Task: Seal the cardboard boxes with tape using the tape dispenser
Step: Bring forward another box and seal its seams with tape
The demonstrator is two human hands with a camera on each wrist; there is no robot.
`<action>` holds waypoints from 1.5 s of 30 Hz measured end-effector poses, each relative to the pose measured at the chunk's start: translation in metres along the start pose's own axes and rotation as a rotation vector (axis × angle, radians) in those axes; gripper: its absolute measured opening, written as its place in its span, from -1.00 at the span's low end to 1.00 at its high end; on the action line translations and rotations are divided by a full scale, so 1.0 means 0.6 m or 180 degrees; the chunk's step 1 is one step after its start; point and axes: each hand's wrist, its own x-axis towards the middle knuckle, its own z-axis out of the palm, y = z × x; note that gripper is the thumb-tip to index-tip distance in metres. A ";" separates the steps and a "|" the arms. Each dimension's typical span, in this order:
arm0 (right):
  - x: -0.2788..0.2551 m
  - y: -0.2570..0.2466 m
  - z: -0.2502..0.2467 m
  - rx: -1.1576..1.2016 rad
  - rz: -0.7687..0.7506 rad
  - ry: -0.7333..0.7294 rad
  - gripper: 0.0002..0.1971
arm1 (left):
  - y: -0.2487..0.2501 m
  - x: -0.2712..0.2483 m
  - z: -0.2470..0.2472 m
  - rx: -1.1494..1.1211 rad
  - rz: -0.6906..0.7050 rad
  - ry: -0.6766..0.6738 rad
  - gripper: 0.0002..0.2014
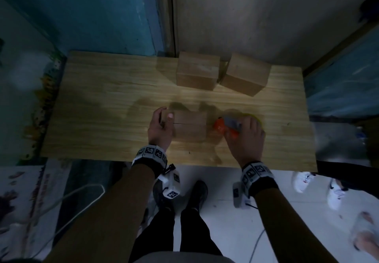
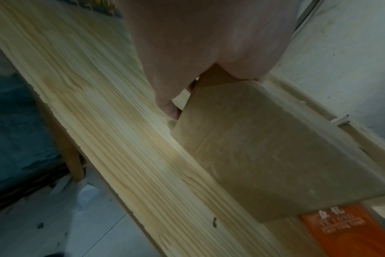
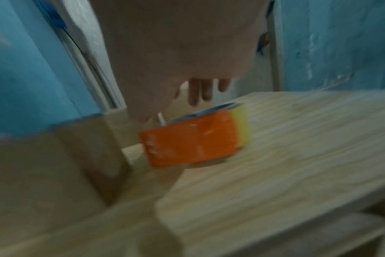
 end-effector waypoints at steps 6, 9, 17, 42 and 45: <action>0.001 0.063 0.003 -0.0701 -0.0198 -0.1125 -0.37 | 0.003 -0.008 0.010 0.0050 -0.0019 0.0086 -0.63; 0.010 0.065 0.005 -0.0716 -0.0270 -0.1001 -0.56 | 0.007 -0.014 0.012 0.0081 -0.0077 0.0084 -0.62; 0.043 0.034 -0.045 0.0577 -0.0369 -0.0654 -0.61 | 0.011 -0.024 0.022 -0.0058 -0.0150 0.0116 -0.59; 0.116 -0.202 -0.081 0.1027 -0.1034 -0.2008 -0.38 | -0.006 -0.011 0.009 -0.1053 -0.0585 -0.0043 -0.82; 0.117 -0.198 -0.082 0.1143 -0.0940 -0.1989 -0.39 | -0.006 -0.015 -0.008 -0.1441 -0.0698 0.0051 -0.88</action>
